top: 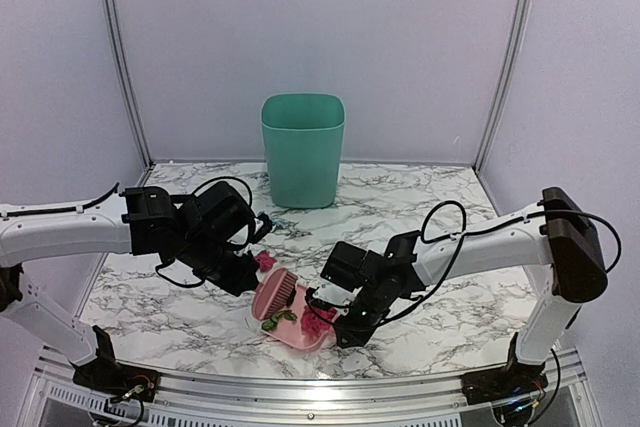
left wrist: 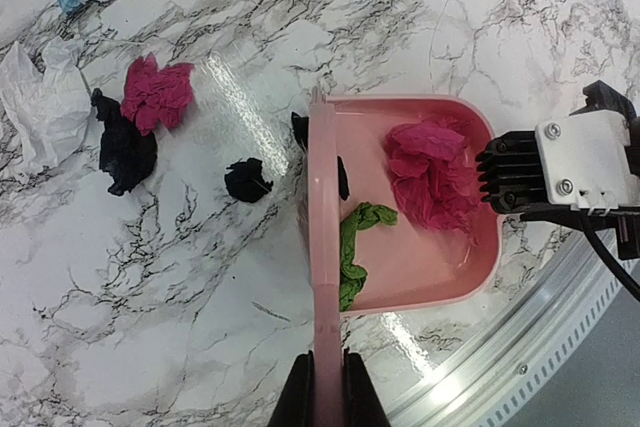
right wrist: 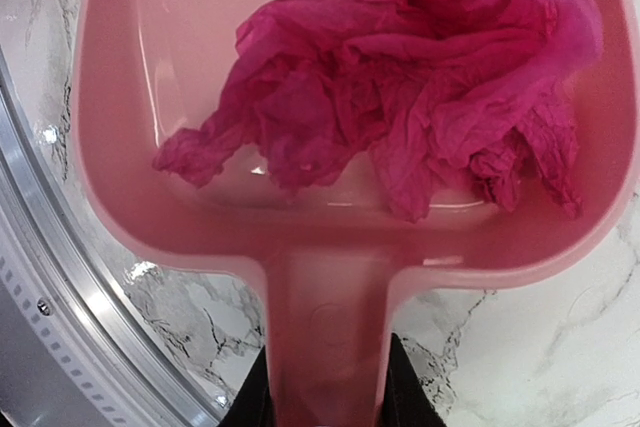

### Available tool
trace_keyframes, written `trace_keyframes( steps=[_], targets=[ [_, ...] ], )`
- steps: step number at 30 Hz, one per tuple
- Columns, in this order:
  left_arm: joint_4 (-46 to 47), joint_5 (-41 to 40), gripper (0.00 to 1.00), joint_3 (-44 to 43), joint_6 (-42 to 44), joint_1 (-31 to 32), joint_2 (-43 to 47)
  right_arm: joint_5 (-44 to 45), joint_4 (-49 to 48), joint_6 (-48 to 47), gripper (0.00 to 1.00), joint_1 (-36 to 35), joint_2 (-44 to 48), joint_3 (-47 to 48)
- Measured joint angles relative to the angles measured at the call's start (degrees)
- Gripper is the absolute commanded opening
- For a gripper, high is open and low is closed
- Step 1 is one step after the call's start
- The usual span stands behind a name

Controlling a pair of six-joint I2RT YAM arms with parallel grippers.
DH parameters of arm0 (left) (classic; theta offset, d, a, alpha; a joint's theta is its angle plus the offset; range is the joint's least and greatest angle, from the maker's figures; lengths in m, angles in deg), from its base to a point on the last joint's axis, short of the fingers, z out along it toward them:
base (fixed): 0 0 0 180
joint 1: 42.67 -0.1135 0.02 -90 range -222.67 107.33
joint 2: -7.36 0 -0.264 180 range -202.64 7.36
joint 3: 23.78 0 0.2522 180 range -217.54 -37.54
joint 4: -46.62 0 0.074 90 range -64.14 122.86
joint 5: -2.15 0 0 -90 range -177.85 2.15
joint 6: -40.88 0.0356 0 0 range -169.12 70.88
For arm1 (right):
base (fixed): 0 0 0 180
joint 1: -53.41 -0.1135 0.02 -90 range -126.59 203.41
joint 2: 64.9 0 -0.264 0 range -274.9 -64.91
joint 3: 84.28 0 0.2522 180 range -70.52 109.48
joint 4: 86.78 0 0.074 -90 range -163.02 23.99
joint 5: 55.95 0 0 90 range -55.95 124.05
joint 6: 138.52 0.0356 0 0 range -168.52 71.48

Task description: Sweep away the paper scraps from the table

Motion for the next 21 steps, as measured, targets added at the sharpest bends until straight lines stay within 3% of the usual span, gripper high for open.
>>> trace_keyframes(
  steps=[15,21],
  targets=[
    [0.59,0.7,0.0,-3.43,-2.71,0.37,0.39,-0.5,-7.87,0.0,0.0,0.55,2.36,-5.4],
    [0.0,-3.89,0.0,-3.8,-3.43,0.37,4.15,-0.5,-9.4,-0.02,0.0,0.72,2.89,-6.56]
  ],
)
